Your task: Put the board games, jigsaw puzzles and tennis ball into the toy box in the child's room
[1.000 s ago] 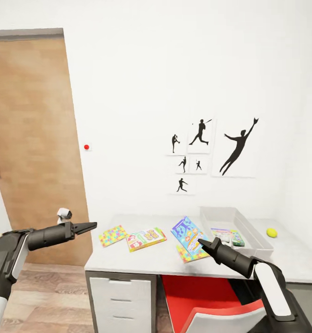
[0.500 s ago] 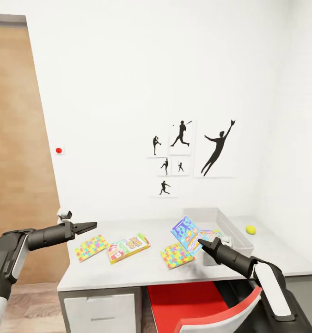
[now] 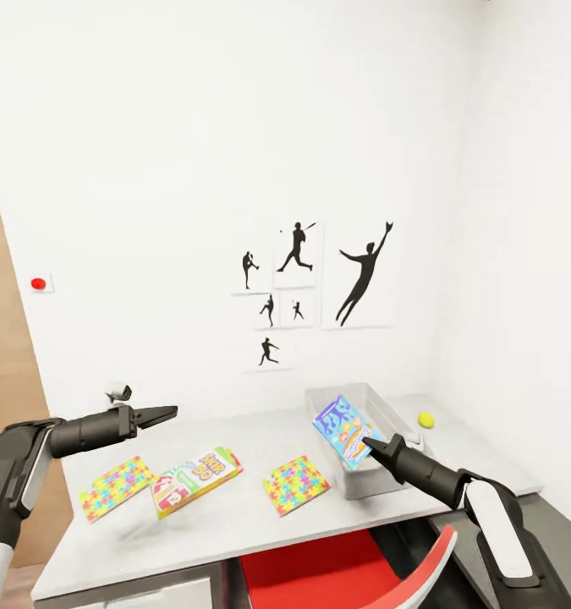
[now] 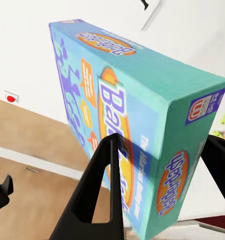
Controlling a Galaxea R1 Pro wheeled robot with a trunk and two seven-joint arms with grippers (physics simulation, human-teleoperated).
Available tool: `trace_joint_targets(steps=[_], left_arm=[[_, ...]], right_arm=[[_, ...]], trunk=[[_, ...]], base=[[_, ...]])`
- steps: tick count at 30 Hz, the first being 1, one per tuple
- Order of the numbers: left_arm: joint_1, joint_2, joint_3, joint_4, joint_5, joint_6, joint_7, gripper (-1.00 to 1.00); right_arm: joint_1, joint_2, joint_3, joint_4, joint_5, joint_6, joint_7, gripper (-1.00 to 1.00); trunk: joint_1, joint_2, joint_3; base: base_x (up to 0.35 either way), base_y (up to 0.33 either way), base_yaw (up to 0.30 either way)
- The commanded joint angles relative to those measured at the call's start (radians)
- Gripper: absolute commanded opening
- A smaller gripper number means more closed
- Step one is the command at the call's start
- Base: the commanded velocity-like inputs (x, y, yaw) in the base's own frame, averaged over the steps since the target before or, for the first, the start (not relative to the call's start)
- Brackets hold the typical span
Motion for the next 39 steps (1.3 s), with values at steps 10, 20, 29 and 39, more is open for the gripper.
trace_joint_targets(steps=[10,20,29,39], left_arm=[[0.0,0.0,0.0,0.0,0.001,0.011,-0.003,1.0],[0.0,0.0,0.0,0.0,0.002,0.011,-0.004,1.0],[0.0,0.0,0.0,0.0,0.002,0.011,-0.004,1.0],[0.0,0.0,0.0,0.0,0.001,0.011,-0.003,1.0]], right_arm=[[-0.001,0.001,-0.002,0.0,0.002,0.005,0.009,-1.0],[-0.001,0.001,-0.002,0.0,0.004,0.005,0.009,-1.0],[-0.001,0.001,-0.002,0.0,0.006,0.005,0.009,-1.0],[-0.001,0.001,-0.002,0.0,0.008,0.005,0.009,-1.0]], trunk=[[0.001,-0.001,0.002],[0.001,-0.001,0.002],[0.001,-0.001,0.002],[0.001,-0.001,0.002]], base=[[0.206,0.0,-0.117],[0.172,0.0,-0.002],[0.046,-0.03,0.0],[0.055,-0.051,0.0]])
